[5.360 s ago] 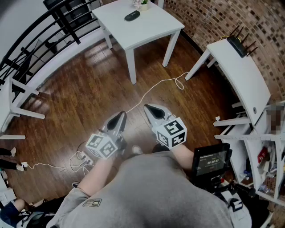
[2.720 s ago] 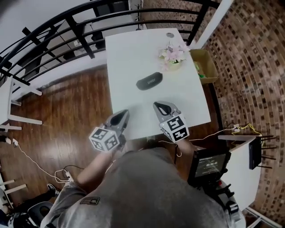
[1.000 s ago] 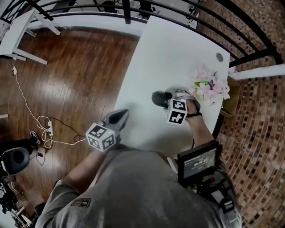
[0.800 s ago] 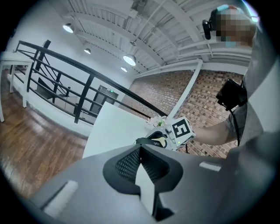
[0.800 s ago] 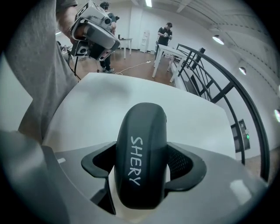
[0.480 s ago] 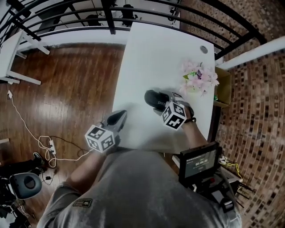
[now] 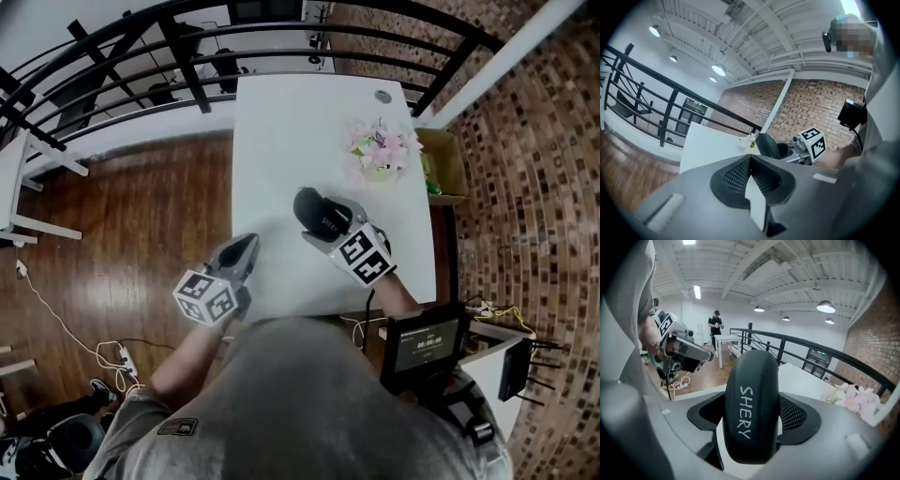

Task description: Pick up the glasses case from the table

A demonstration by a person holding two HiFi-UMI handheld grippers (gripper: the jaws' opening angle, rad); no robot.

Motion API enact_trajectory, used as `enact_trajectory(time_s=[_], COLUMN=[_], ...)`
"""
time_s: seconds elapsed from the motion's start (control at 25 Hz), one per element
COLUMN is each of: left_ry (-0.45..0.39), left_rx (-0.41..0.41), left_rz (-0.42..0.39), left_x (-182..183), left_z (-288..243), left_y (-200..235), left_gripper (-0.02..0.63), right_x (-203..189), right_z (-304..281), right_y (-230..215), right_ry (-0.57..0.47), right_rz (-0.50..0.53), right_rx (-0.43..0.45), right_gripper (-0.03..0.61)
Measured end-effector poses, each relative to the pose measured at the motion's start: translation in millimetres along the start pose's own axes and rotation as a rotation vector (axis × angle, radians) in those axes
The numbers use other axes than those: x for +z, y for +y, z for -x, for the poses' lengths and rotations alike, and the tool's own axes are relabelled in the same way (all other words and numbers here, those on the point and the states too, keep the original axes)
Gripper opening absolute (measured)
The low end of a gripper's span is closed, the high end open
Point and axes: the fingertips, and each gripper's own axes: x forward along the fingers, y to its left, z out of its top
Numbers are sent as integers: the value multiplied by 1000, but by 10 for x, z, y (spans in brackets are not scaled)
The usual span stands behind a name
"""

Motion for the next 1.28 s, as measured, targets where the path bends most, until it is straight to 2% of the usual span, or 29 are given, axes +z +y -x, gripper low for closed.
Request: enact_trajectory(time_s=[0.32, 0.72, 0.88, 1.28], left_ry=[-12, 3, 2, -2], left_rx=[-75, -152, -173, -191], left_rz=[-49, -75, -78, -79], left_x=[177, 236, 247, 231], left_z=[95, 136, 163, 154], left_y=[-172, -380, -452, -521], left_gripper=[2, 2, 2, 2], right_x=[235, 246, 233, 236], right_z=[420, 843, 940, 998], right_y=[58, 186, 263, 383], right_ry=[-256, -487, -538, -549], right_rz=[-378, -658, -716, -717], right_rx=[-72, -88, -86, -89], right_gripper=[364, 367, 367, 367])
